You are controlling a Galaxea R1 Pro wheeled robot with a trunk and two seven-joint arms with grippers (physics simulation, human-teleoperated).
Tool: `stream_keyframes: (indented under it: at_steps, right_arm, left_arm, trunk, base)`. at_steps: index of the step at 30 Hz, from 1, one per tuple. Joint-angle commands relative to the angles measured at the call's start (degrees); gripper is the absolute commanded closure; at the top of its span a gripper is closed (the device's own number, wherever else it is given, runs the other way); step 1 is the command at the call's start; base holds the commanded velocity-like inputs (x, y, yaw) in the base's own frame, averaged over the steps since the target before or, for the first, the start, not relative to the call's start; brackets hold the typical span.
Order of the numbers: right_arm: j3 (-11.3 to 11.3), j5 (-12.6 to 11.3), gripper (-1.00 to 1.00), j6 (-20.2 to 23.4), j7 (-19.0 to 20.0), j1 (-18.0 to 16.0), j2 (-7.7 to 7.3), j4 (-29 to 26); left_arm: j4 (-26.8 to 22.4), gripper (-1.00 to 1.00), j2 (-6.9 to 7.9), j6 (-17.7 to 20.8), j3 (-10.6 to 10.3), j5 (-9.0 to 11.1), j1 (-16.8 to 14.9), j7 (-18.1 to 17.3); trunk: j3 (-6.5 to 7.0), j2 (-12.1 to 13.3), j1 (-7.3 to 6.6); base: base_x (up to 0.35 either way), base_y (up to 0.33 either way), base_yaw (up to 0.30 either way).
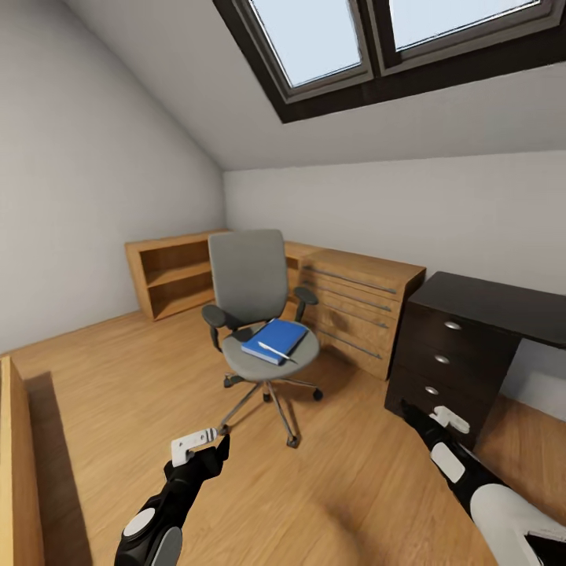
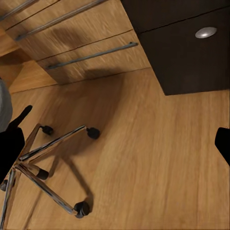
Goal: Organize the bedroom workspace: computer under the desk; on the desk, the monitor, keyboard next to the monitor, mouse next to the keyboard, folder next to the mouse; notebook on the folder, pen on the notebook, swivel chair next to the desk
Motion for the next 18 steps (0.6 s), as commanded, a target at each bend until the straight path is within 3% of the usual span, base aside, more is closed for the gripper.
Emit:
stream_keyframes:
  at_steps: [1,6,11,13,14,18]
  right_arm:
    - [-0.1,0.0,-1.0,-0.7,0.5,-0.1,0.21,0.4]
    - [-0.1,4.2,-1.0,-5.1,0.4,-0.1,1.97,2.0]
    - [-0.1,9.5,-1.0,-10.9,0.4,-0.1,4.34,4.4]
    - [-0.1,10.6,-1.0,-12.4,0.3,-0.1,5.04,5.2]
    - [-0.2,12.3,-1.0,-16.6,0.2,-0.1,6.32,7.9]
    - [-0.2,13.0,-1.0,-22.1,0.2,0.0,6.74,13.2]
  left_arm:
    - [-0.1,-1.0,0.01,0.2,-0.1,0.6,0.0,0.5]
    - [0.0,-1.0,0.01,0.2,-0.1,0.6,0.0,0.5]
    - [0.2,-1.0,0.08,0.2,0.0,0.6,0.0,0.5]
    - [0.5,-1.0,0.11,0.2,0.0,0.6,0.0,0.5]
    - [1.1,-1.0,0.17,0.1,0.1,0.6,-0.1,0.5]
    - [5.1,-1.0,0.24,0.0,0.1,0.6,-0.1,0.4]
  trunk:
    - [0.12,0.4,-0.24]
    - [1.02,2.4,-1.33]
    - [1.02,2.4,-1.33]
    - [1.02,2.4,-1.33]
    - [1.02,2.4,-1.33]
    - [1.02,2.4,-1.33]
  base:
    - [0.0,0.0,-0.181]
    - [0.0,0.0,-0.105]
    - [0.0,0.0,-0.028]
    - [0.0,0.0,-0.009]
    - [0.0,0.0,-0.002]
    - [0.0,0.0,0.0]
